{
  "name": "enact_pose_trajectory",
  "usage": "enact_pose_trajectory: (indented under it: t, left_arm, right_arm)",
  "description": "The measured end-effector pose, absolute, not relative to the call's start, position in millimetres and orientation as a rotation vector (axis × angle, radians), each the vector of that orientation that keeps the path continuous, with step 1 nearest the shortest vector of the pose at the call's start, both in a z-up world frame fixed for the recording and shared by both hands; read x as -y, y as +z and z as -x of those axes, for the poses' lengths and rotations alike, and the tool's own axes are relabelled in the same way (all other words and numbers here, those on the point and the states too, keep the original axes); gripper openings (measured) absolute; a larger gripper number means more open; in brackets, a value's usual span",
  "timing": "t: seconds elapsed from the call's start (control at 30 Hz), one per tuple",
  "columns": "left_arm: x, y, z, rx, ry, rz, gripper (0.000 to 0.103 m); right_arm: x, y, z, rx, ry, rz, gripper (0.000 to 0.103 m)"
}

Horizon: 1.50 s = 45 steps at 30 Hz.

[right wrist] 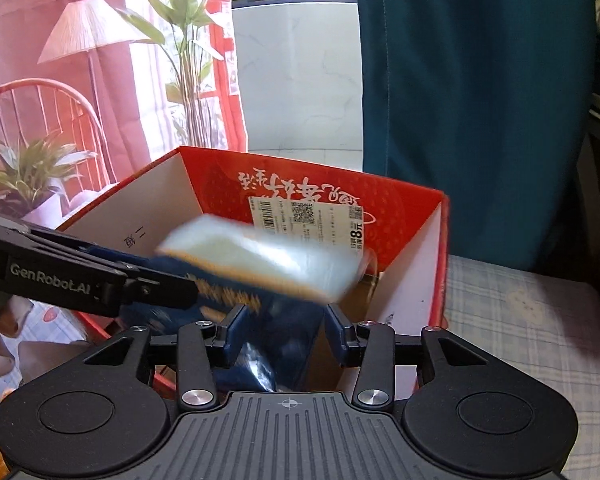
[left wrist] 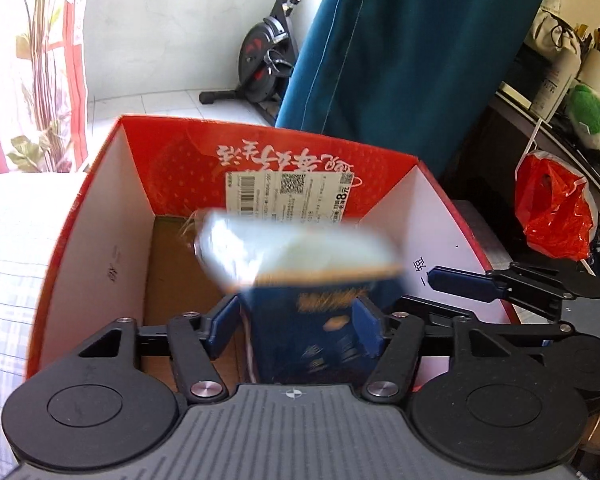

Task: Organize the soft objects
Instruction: 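Open the left tool to drop the bag and move to the white bundles, then close the left tool on the white cloth bundles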

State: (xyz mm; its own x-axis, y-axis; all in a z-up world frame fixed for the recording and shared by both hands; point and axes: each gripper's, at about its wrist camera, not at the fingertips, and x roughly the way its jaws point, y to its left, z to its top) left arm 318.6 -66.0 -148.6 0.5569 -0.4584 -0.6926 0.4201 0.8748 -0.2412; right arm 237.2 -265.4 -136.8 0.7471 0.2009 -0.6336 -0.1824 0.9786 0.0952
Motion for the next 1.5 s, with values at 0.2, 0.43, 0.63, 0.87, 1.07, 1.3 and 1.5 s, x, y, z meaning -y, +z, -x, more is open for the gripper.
enact_pose_trajectory:
  t: [0.2,0.43,0.63,0.87,1.07,1.3,1.5]
  left_arm:
    - [58.5,-131.3,-296.8,-0.777,-0.531,0.021,0.066]
    - [43.6,-116.9,-265.9,-0.727,-0.556,0.019,0.066]
    - [20.1,-116.8,-241.2,-0.735,-0.561,0.001,0.066]
    - [3.8,-136.8,-230.2,-0.795,-0.552,-0.013,0.08]
    - [2.9,-161.4,-234.9,-0.849,-0.558,-0.002,0.084]
    - [6.4,-189.3,-241.2,-0.899,-0.558,0.033,0.084]
    - [16.0,-203.0,-250.7,-0.934,-0.568,0.048,0.084]
  right_arm:
    - [265.1,-125.0,-215.9,-0.654,0.204,-0.029,0.04]
    - [255.0,-111.9,-181.1,-0.601,0.24,-0.013,0.04]
    - [251.1,-107.4,-152.5,-0.603,0.266,0.023,0.044]
    - [256.2,-120.1,-123.1,-0.643,0.244,0.015,0.058]
    - [259.4,-144.5,-111.3,-0.711,0.226,-0.018,0.064]
    - [265.2,-170.6,-117.5,-0.755,0.208,-0.091,0.066]
    - [266.1,-183.2,-129.9,-0.79,0.248,-0.139,0.065]
